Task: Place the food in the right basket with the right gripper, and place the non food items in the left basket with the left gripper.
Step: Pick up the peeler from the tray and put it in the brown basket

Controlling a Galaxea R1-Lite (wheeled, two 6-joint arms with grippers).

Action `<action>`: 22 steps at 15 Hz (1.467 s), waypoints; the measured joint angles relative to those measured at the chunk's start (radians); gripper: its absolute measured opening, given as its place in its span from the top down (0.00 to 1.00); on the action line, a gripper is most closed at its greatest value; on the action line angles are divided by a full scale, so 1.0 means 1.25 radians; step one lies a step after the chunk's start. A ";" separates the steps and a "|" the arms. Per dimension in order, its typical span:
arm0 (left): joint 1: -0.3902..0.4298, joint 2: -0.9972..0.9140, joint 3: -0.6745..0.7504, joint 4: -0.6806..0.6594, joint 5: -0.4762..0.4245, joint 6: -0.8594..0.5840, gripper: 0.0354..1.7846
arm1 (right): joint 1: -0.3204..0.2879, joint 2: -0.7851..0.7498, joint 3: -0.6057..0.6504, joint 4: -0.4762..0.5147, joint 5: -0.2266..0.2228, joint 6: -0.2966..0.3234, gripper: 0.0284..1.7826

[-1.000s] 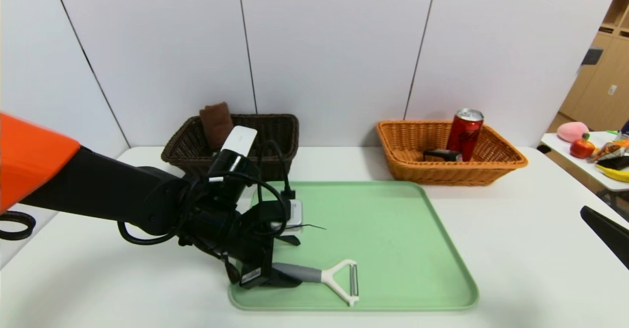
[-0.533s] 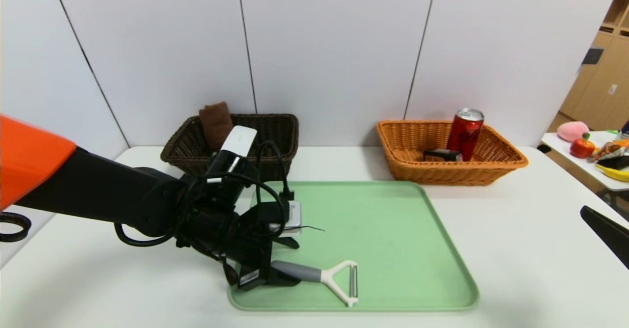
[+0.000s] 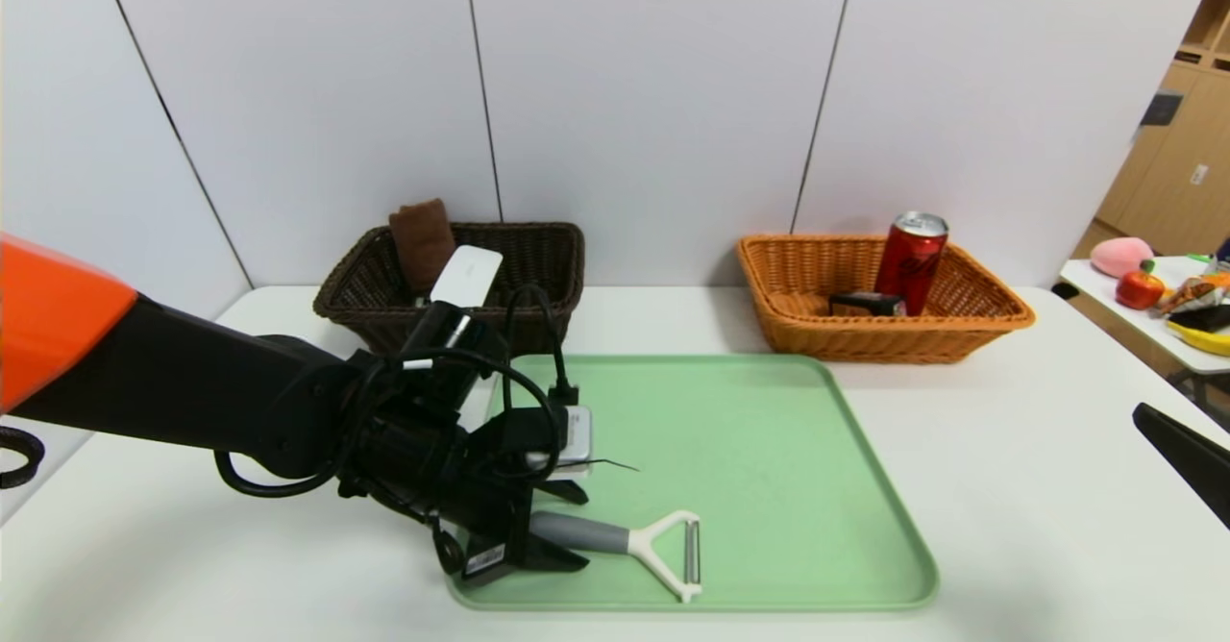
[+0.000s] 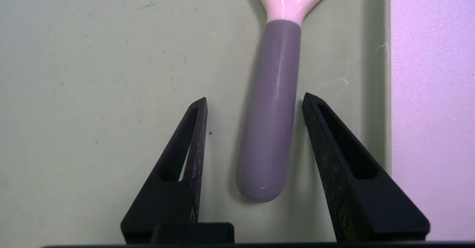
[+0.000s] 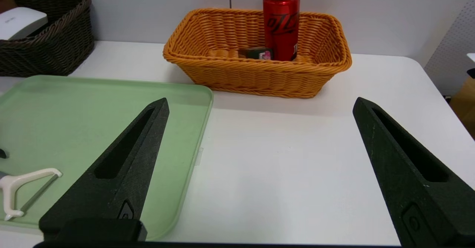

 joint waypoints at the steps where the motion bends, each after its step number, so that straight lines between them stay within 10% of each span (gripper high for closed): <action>1: -0.003 -0.002 0.003 0.000 -0.001 0.000 0.51 | 0.000 0.000 0.000 0.000 0.000 0.001 0.04; 22: -0.008 -0.006 0.038 -0.079 0.002 -0.002 0.53 | 0.000 -0.016 0.011 0.000 0.000 0.000 0.04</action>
